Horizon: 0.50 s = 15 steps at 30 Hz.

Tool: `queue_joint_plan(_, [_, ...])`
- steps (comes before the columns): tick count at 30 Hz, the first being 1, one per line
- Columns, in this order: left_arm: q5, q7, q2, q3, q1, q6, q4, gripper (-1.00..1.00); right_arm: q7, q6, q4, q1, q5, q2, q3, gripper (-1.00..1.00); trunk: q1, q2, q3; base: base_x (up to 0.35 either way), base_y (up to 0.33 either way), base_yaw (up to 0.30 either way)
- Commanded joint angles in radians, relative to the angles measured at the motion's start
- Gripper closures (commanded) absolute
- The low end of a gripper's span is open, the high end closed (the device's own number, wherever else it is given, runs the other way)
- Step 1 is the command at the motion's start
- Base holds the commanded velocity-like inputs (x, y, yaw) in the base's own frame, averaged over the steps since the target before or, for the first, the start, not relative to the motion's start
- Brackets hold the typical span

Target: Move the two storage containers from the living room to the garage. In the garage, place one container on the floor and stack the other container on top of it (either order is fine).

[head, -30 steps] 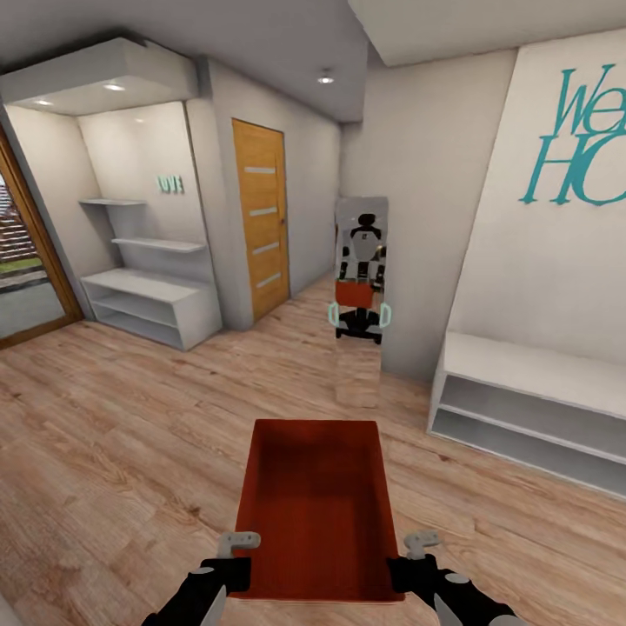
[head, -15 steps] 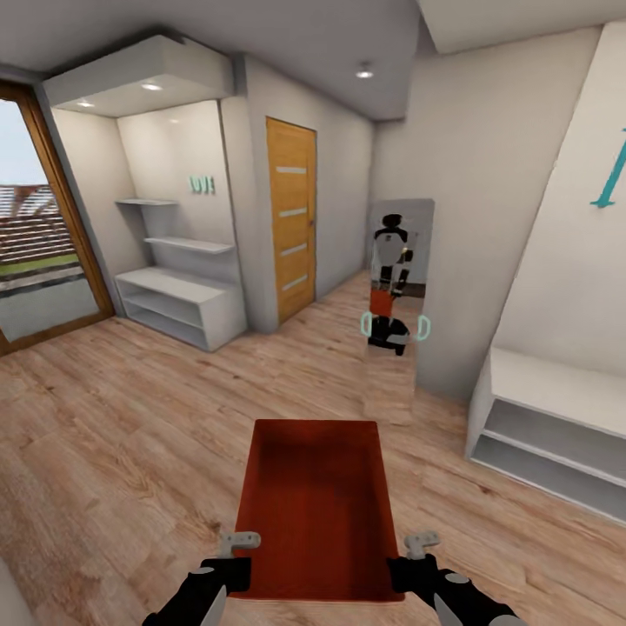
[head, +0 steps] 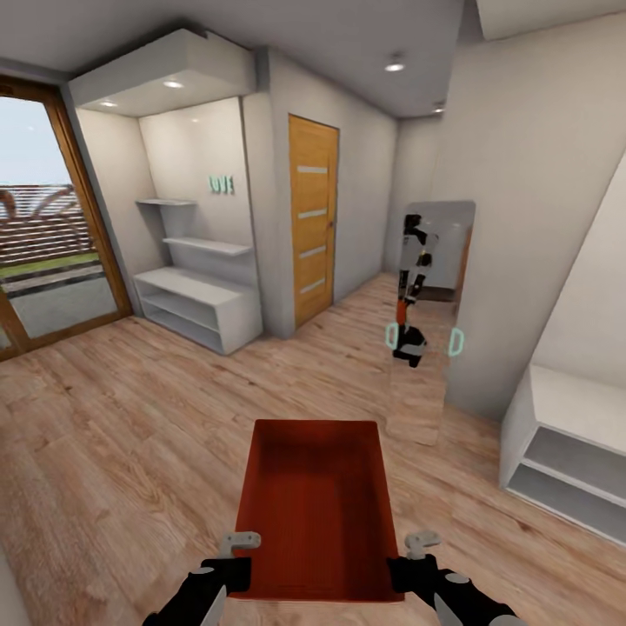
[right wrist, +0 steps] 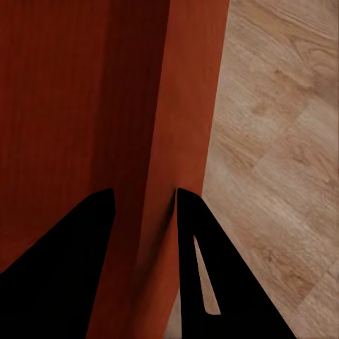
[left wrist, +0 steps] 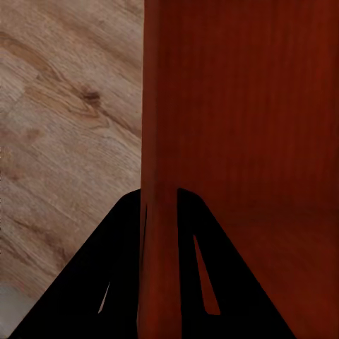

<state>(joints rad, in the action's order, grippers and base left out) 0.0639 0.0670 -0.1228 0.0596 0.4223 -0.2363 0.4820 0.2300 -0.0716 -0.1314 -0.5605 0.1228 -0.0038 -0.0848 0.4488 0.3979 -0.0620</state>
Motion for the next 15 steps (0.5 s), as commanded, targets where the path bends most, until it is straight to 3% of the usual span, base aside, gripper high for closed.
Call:
queue_joint_plan(1, [-0.01,-0.001,0.061,0.048,0.001,-0.006,0.0,1.0,0.034,-0.011,-0.002,-0.001,-0.005,-0.005,0.014,1.0,0.001,0.002,-0.002,0.327,0.075,0.009])
queue_joint_plan(15, [-0.01,-0.001,0.061,0.048,0.001,-0.009,0.0,1.0,0.034,-0.011,-0.002,-0.001,-0.005,-0.005,0.014,1.0,0.001,0.002,-0.002,0.327,0.025,0.001])
